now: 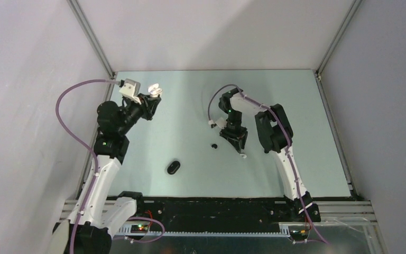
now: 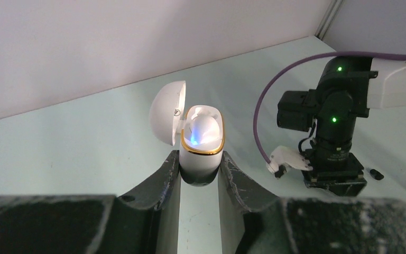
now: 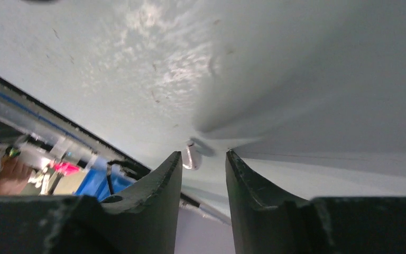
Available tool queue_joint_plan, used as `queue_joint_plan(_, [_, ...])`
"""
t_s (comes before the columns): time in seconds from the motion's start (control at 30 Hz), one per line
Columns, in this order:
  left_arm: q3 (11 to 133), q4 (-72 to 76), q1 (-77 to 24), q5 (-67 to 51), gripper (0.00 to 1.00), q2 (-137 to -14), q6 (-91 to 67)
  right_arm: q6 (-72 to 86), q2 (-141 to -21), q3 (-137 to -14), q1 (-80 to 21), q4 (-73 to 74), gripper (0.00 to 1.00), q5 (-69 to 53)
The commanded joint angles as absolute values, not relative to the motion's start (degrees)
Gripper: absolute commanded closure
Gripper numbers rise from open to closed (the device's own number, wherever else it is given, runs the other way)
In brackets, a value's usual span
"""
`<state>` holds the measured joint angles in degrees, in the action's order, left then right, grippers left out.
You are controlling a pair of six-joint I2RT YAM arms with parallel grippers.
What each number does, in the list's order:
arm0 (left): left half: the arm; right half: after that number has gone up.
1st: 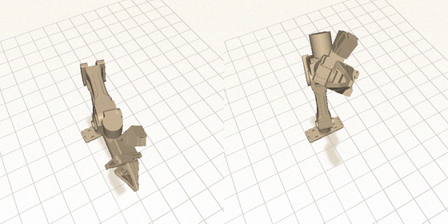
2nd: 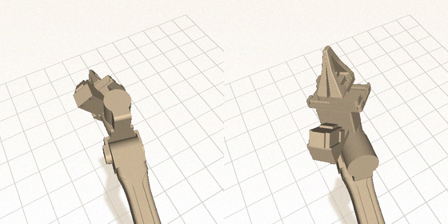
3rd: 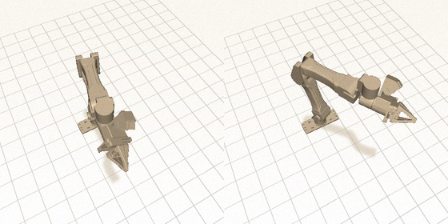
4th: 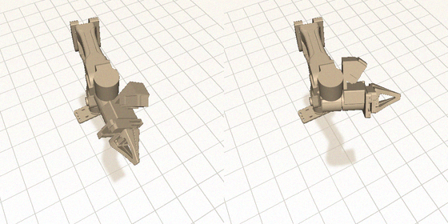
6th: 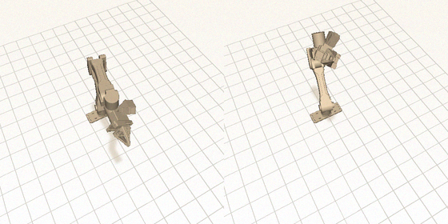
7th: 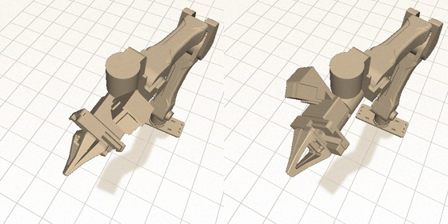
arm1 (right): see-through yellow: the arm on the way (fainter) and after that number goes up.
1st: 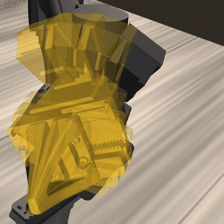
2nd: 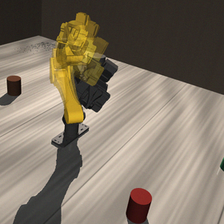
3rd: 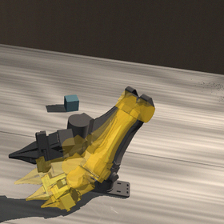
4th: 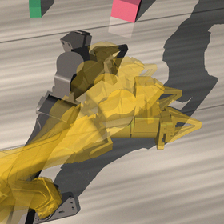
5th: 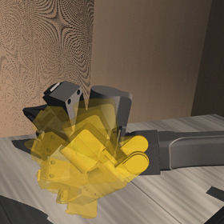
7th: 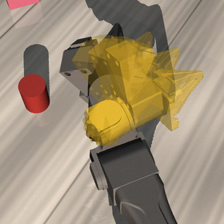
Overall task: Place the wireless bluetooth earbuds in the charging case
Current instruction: Adjust the earbud at the center of the board.
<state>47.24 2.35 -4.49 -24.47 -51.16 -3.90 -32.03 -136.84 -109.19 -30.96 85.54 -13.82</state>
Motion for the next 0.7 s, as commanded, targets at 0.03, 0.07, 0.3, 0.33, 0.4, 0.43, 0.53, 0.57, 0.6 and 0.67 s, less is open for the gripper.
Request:
queue_joint_plan(0.03, [50.58, 1.91, -4.68, -25.74, 1.0, -52.99, -2.59, -31.29, -135.0, -115.45, -28.38, 80.28, 0.56, -14.1])
queue_joint_plan(0.07, [50.92, 1.73, -4.66, -25.9, 1.0, -53.61, -2.61, -31.29, -133.95, -115.63, -27.55, 79.91, 0.55, -14.58])
queue_joint_plan(0.3, [54.7, 1.58, -4.75, -26.39, 1.0, -57.9, -2.03, -35.28, -110.8, -90.87, -23.19, 54.89, 0.58, -23.96])
queue_joint_plan(0.33, [55.4, 1.58, -4.75, -26.44, 1.0, -58.84, -1.8, -40.11, -101.33, -80.75, -22.54, 50.43, 0.58, -29.19])
queue_joint_plan(0.4, [56.44, 1.66, -4.75, -26.68, 1.0, -60.05, -1.42, -50.44, -87.53, -65.66, -22.05, 38.87, 0.58, -35.82])
queue_joint_plan(0.43, [56.7, 1.66, -4.75, -26.83, 1.0, -60.43, -1.21, -56.16, -83.93, -61.22, -22.06, 32.48, 0.58, -36.94])
queue_joint_plan(0.53, [57.65, 1.67, -4.75, -27.28, 1.0, -61.76, -1.18, -67.71, -74.97, -49.49, -22.81, 29.1, 0.58, -39.38])
queue_joint_plan(0.57, [57.88, 1.67, -4.75, -27.39, 1.0, -61.99, -1.16, -71.77, -74.79, -48.91, -23.01, 30.59, 0.59, -39.24])
queue_joint_plan(0.6, [57.9, 1.67, -4.75, -27.4, 1.0, -62.28, -1.1, -72.98, -75.39, -48.48, -23.24, 31.9, 0.6, -38.77])
queue_joint_plan(0.67, [57.92, 1.78, -4.75, -27.4, 1.0, -62.66, -1.15, -75.95, -76.9, -48.51, -23.42, 32.86, 0.61, -37.89])
